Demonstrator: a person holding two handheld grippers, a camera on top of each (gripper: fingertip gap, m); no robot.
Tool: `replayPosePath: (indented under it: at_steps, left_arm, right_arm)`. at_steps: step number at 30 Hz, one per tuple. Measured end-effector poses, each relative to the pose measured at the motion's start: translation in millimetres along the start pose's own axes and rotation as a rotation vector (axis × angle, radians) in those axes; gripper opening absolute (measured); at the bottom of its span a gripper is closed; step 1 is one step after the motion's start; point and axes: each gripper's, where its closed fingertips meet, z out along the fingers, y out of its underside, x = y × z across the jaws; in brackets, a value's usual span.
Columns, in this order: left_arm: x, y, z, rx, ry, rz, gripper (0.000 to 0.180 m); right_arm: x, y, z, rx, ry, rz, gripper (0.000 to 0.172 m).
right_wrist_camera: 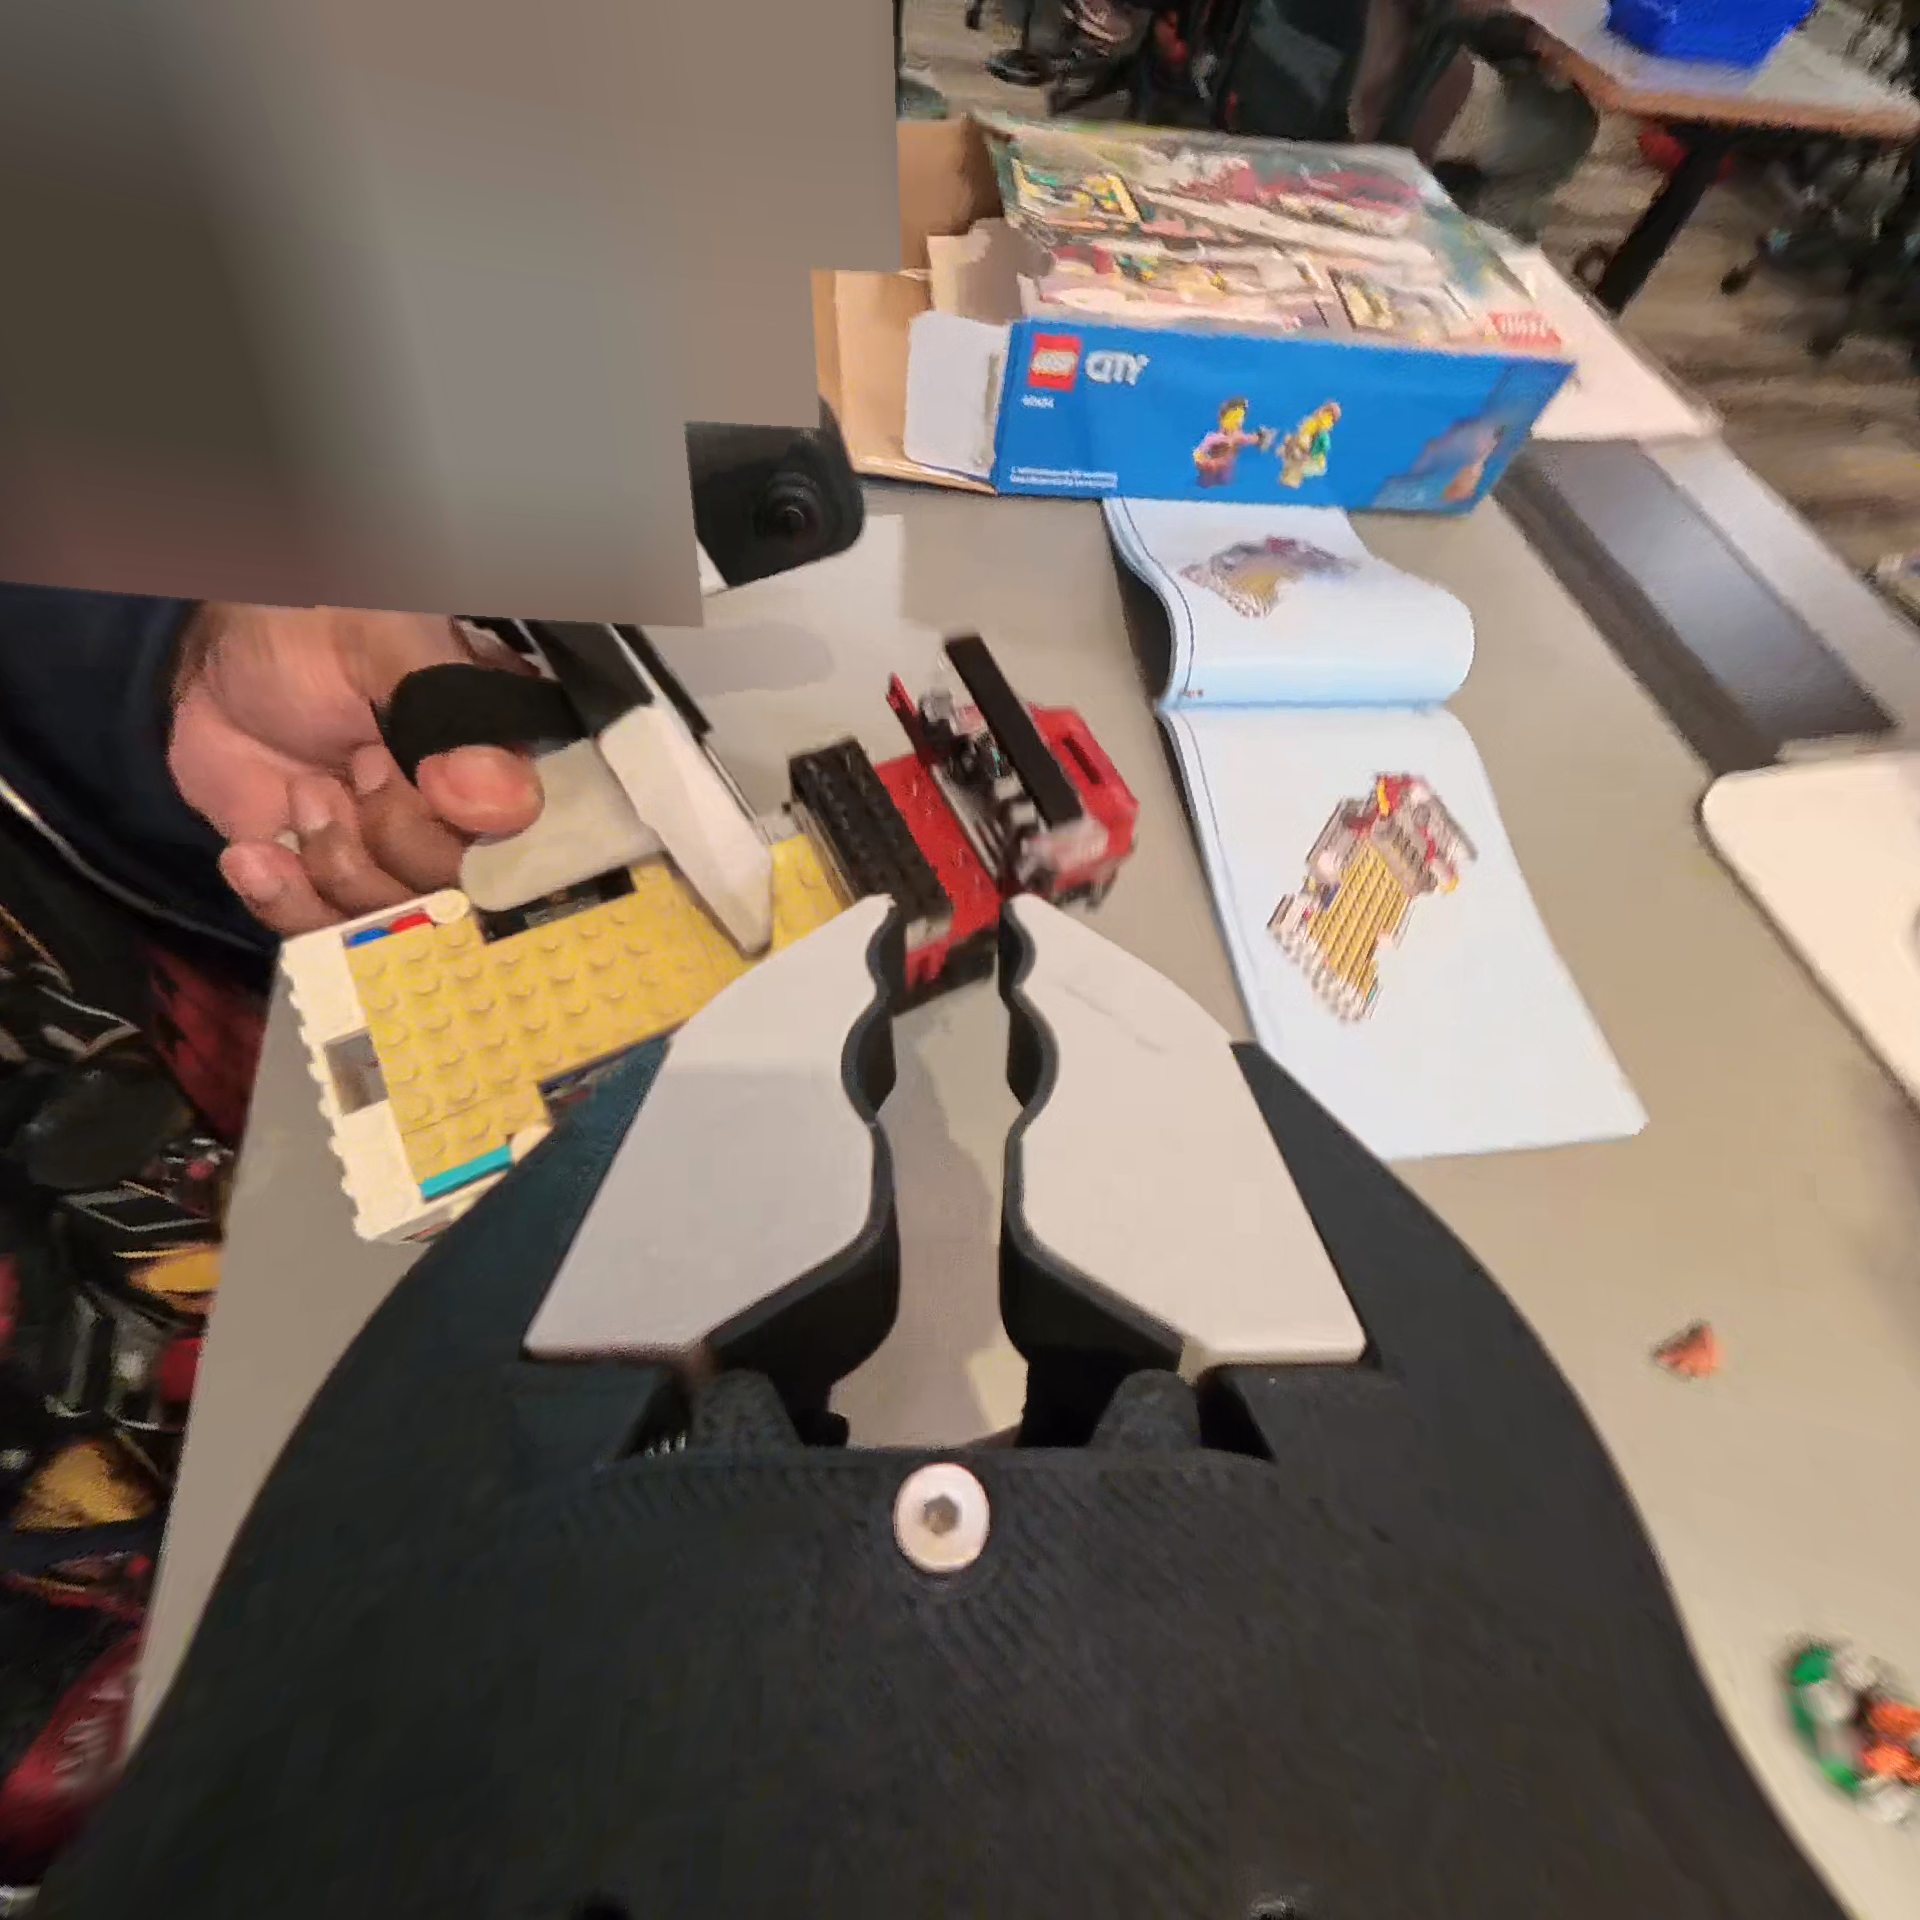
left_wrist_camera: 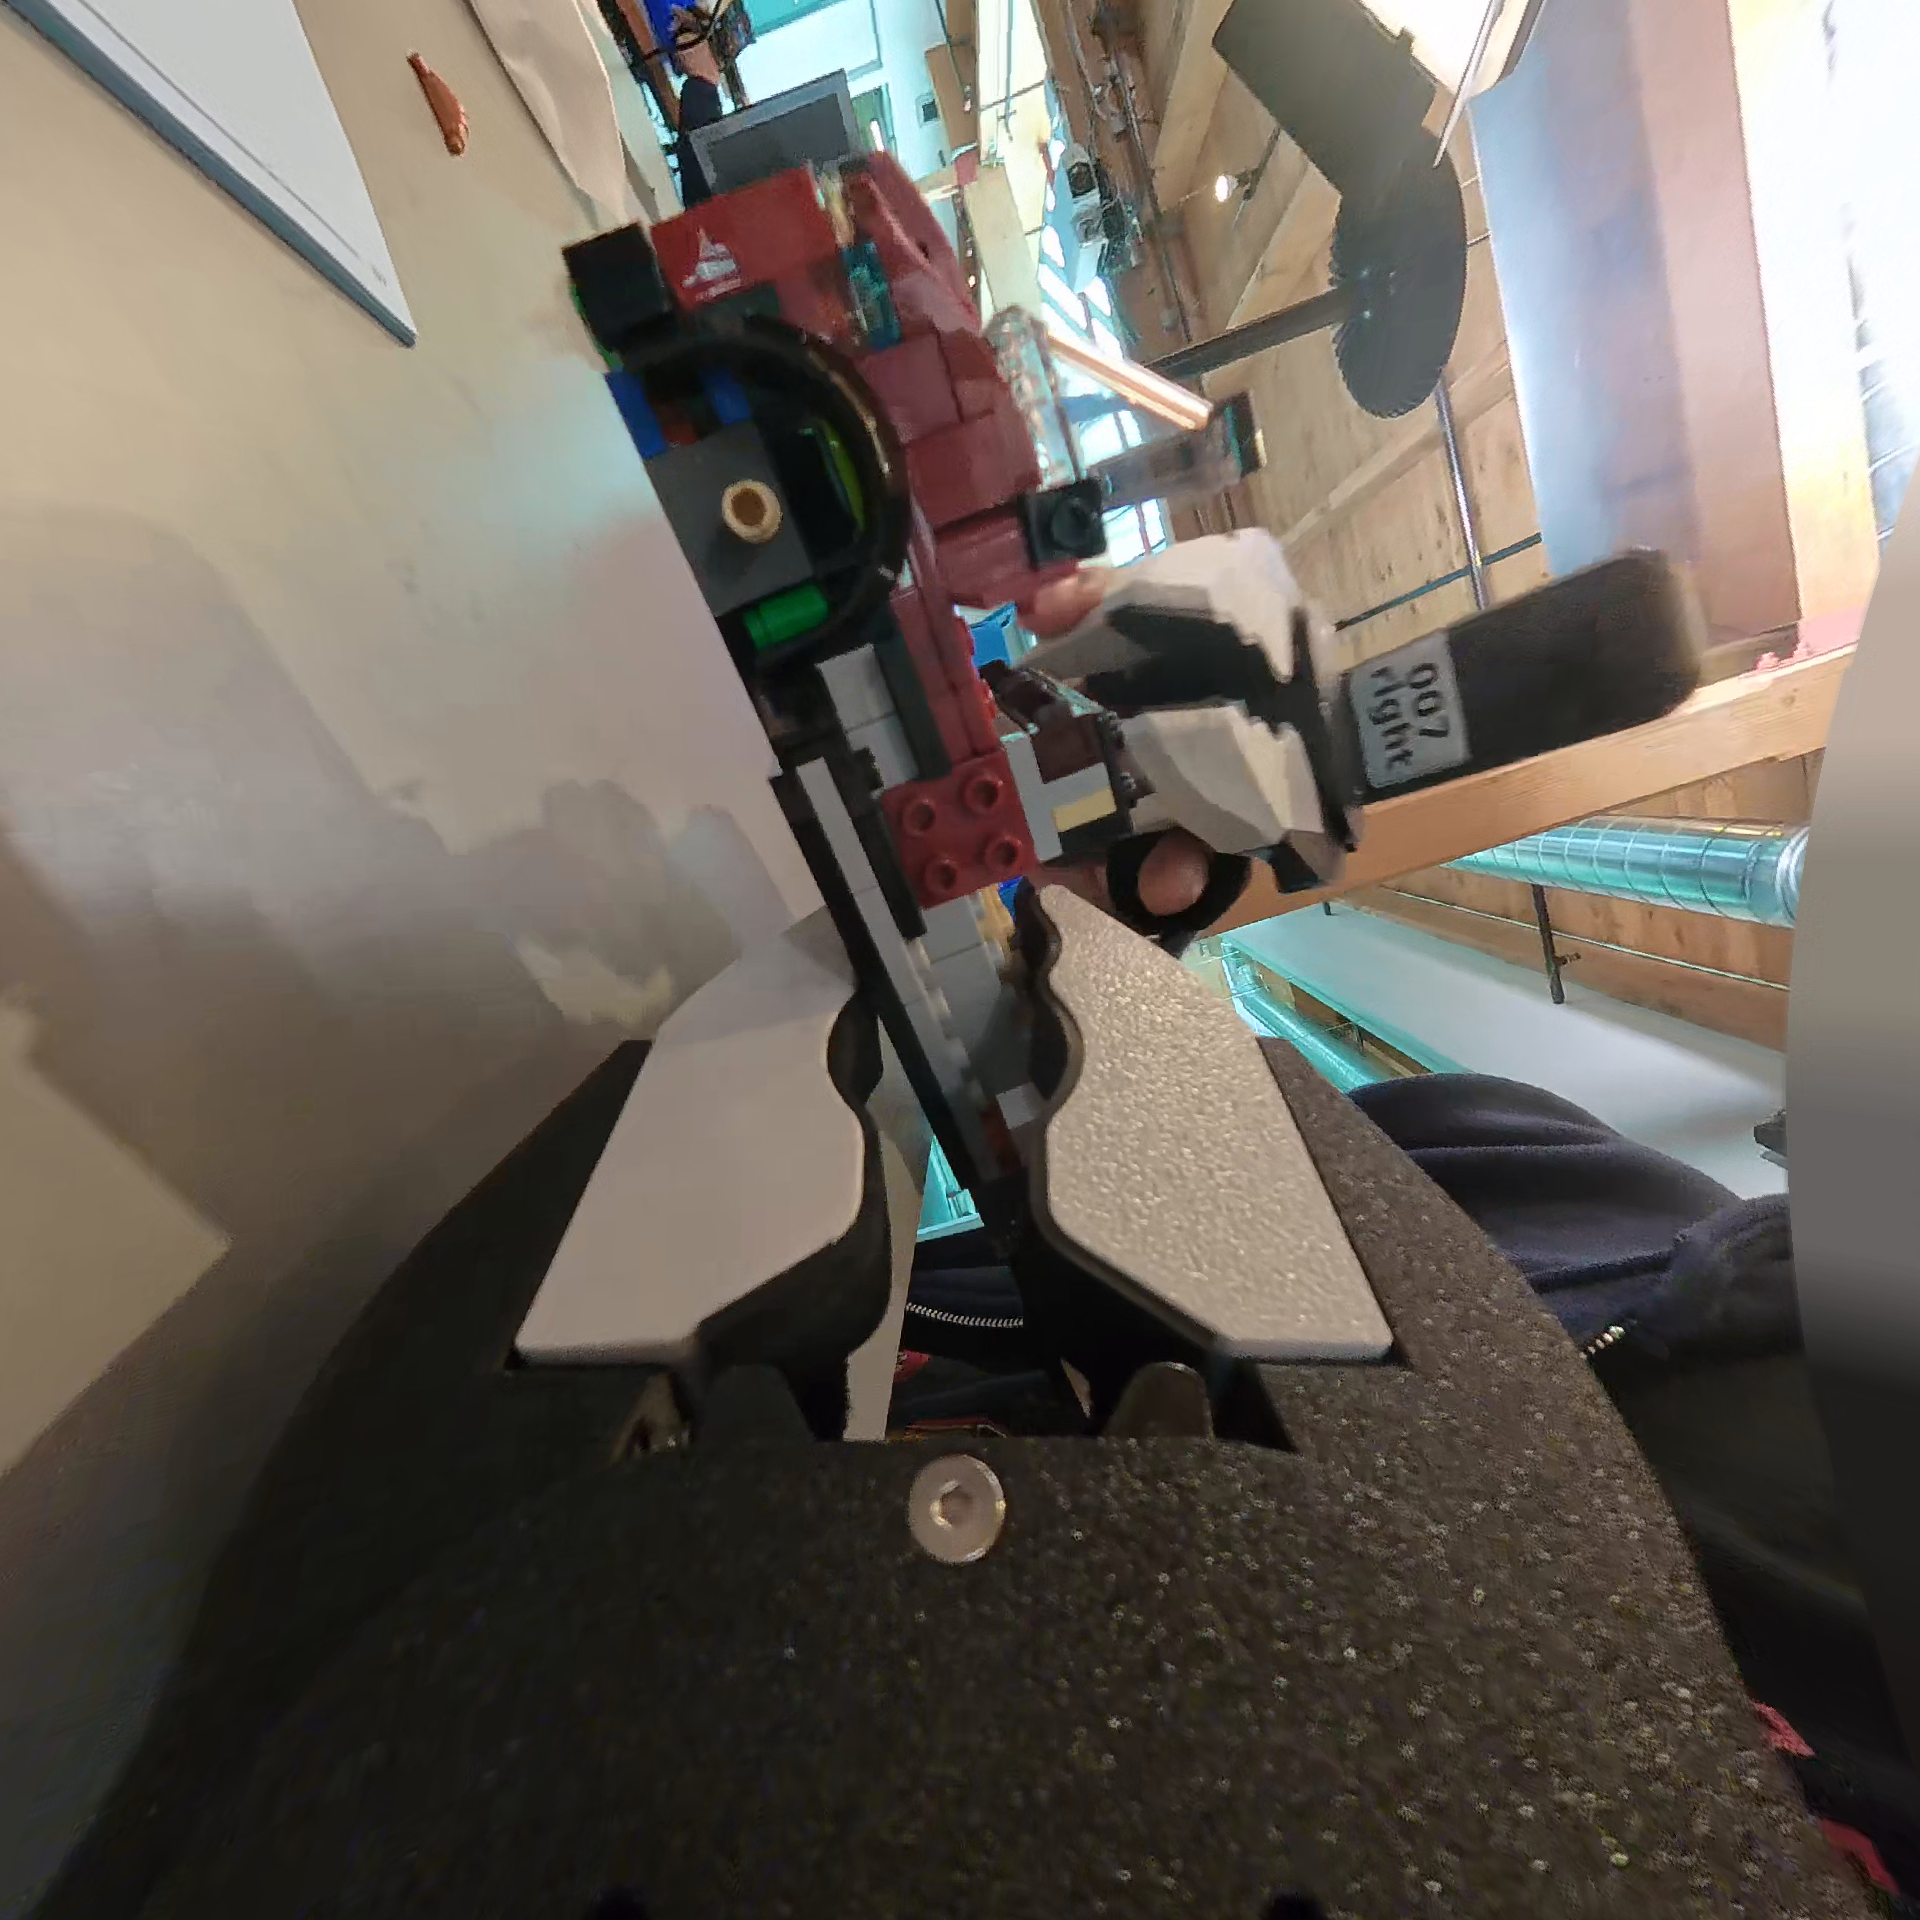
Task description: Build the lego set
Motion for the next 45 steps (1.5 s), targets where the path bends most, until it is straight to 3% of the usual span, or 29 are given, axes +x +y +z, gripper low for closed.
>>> replayPosePath:
  at_steps: [7,16,26,34,42,45]
  left_arm:
    - [15,3,2,-0.026,0.021,0.212,0.025]
    - [18,2,4,-0.052,0.021,0.316,0.025]
    - [15,9,6,-0.142,-0.021,0.436,0.025]
    - [10,18,7,-0.23,-0.066,0.492,0.051]
    - [8,15,7,-0.201,-0.073,0.436,0.045]
    - [6,10,7,-0.176,-0.079,0.4,0.032]
  right_arm:
    - [-27,39,1,0.069,-0.234,0.49,0.022]
    - [-44,31,0,0.174,-0.525,0.704,0.038]
    - [-50,33,10,0.188,-0.584,0.731,0.028]
    - [-46,37,9,0.198,-0.551,0.755,0.028]
    - [-46,40,12,0.184,-0.538,0.727,0.028]
    - [-47,41,14,0.161,-0.52,0.694,0.028]
